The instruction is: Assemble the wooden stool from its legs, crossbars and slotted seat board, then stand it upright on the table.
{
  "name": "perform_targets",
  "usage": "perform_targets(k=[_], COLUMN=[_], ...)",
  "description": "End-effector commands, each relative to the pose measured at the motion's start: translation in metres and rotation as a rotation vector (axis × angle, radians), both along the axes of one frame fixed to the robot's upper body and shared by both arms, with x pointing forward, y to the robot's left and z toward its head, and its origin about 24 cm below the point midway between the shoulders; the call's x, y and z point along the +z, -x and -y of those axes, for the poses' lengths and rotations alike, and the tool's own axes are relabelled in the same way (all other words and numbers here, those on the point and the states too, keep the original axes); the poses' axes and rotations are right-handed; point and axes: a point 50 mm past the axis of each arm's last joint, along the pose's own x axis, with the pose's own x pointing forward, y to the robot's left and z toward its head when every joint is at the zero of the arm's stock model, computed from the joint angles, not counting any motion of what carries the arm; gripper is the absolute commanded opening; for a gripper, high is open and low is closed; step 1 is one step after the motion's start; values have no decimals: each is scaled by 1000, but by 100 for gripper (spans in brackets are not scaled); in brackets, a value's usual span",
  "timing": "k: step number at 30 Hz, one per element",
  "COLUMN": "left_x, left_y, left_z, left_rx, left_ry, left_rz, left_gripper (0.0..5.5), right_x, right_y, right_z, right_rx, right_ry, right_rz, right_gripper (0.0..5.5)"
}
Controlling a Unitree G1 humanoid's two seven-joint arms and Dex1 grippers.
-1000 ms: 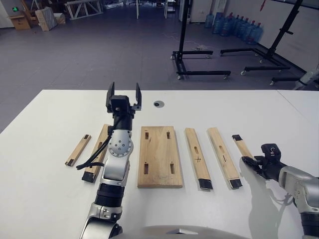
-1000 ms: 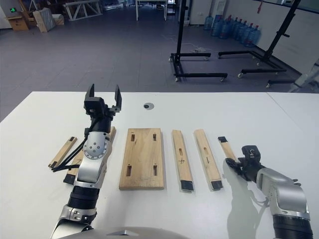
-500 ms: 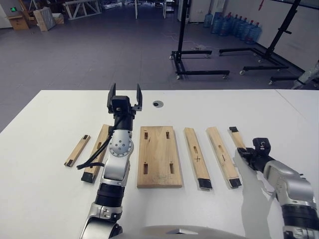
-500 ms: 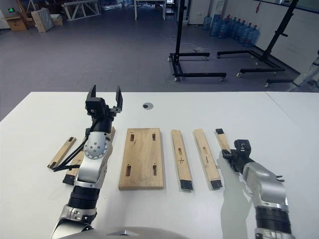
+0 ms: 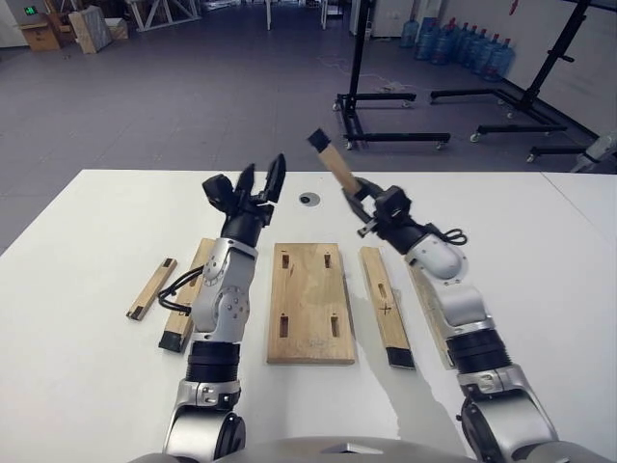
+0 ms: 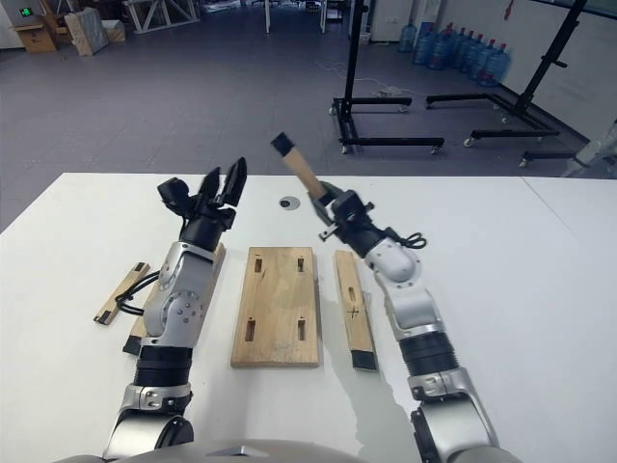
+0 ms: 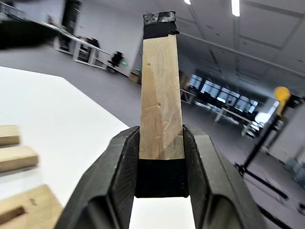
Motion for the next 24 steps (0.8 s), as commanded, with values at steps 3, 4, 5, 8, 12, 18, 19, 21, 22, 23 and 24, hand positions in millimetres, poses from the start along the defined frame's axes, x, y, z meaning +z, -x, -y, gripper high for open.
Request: perform_targets(k=[3,4,5,8,12,18,19,21,22,23,24], left_x=[-2,-3,-3,-5,-5,-6,-5,-4,-4,-5,-5], left_y=[-3,-3,-4,-5,-4,0,1,1,1,0,0], left_z=[-4,-3,-3,-1,2,5,5,6,6,6,6], left_rx=[-92,-97,-100,-106,-118,-86,-87,-82,-79,-77,-76], left_ry=[158,156,157,148,131,14,0,-31,-36,-38,-38], left_rz=[-76,-82,-85,-106,-88,-27,-9,16,18,17,17], left_gripper=[403,403,403,367,311,224,205,177,157,146,126], right_x=[3,3,1,-4,-8,-10,-11,-12,-13,-13,-13], right_y=[9,10,11,13,13,16,16,18,19,19,18], right_z=[-31,-34,-36,-38,-35,-32,-32,-32,-33,-33,-32], right_rx=[131,150,170,199,201,204,206,207,208,203,189], right_ry=[11,21,38,76,98,151,159,185,193,194,189], right_rz=[36,38,37,24,16,40,45,64,73,81,85], right_gripper=[129,129,129,129,129,129,129,129,129,129,129])
